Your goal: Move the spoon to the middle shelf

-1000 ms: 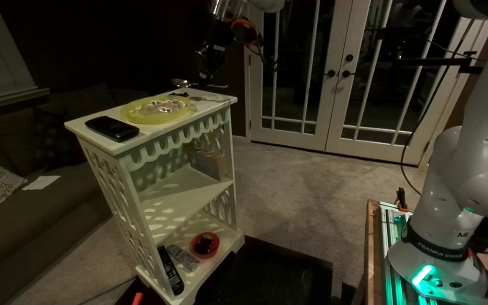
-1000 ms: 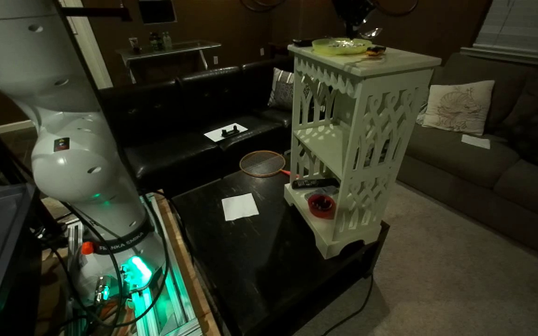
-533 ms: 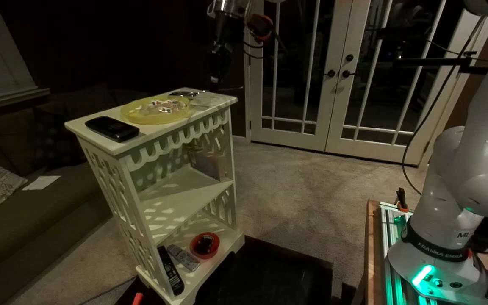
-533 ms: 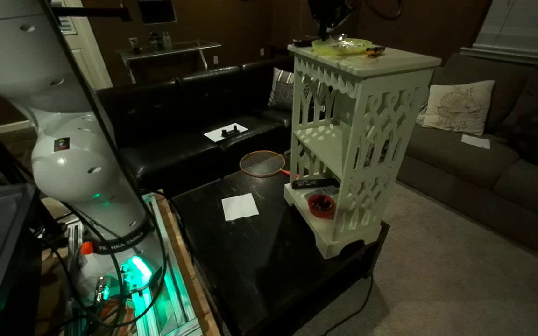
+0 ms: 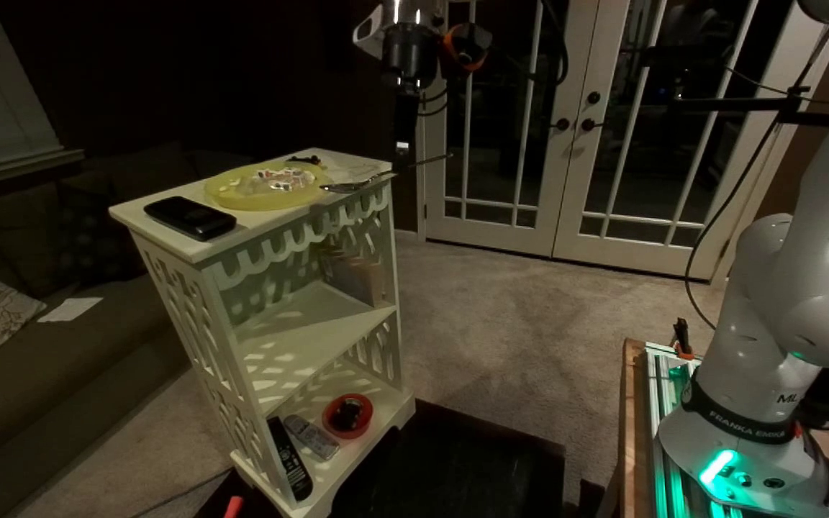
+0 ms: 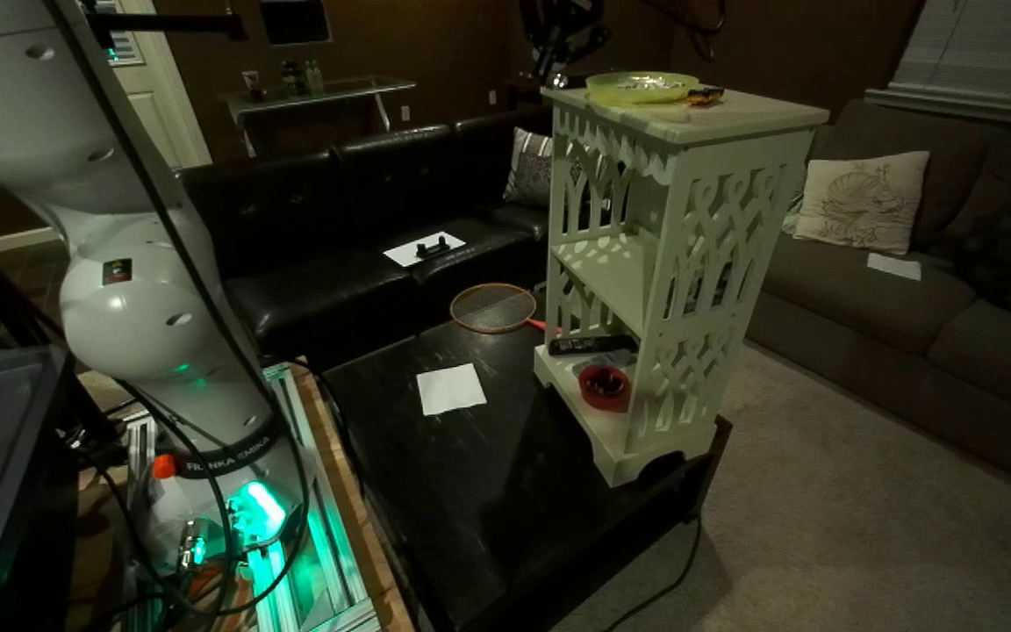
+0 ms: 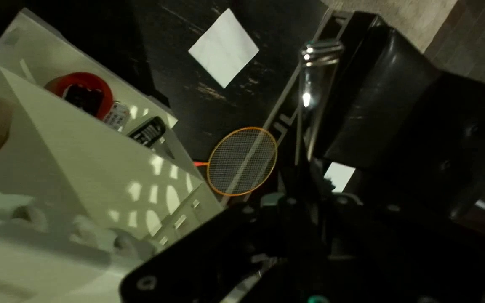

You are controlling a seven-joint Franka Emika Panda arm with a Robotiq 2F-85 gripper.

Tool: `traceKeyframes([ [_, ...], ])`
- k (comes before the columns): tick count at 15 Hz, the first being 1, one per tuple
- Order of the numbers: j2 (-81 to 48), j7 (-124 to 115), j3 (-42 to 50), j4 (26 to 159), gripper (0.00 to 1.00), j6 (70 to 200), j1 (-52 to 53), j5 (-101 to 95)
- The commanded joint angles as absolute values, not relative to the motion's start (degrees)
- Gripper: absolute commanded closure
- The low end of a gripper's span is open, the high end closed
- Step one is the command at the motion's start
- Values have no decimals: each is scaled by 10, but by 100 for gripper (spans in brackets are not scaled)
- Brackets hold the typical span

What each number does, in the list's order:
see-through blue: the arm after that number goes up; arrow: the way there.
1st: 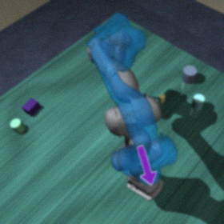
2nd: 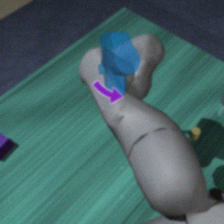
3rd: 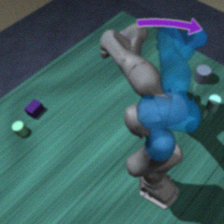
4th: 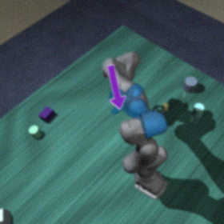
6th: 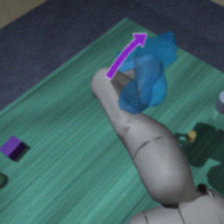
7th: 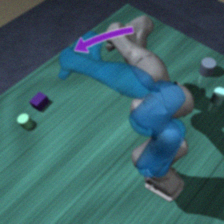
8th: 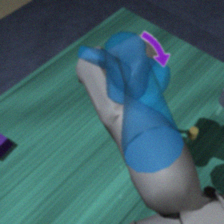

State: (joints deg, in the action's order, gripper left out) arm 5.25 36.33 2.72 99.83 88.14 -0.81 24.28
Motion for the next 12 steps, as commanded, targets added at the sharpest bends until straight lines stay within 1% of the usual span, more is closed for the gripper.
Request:
traceKeyframes([
  [1, 50, 377, 28, 1002, 91, 873, -5, 246],
  [5, 46, 391, 26, 1005, 91, 871, -3, 248],
  [6, 46, 391, 26, 1005, 98, 871, -3, 248],
  [12, 55, 461, 22, 1096, 98, 878, 4, 281],
])
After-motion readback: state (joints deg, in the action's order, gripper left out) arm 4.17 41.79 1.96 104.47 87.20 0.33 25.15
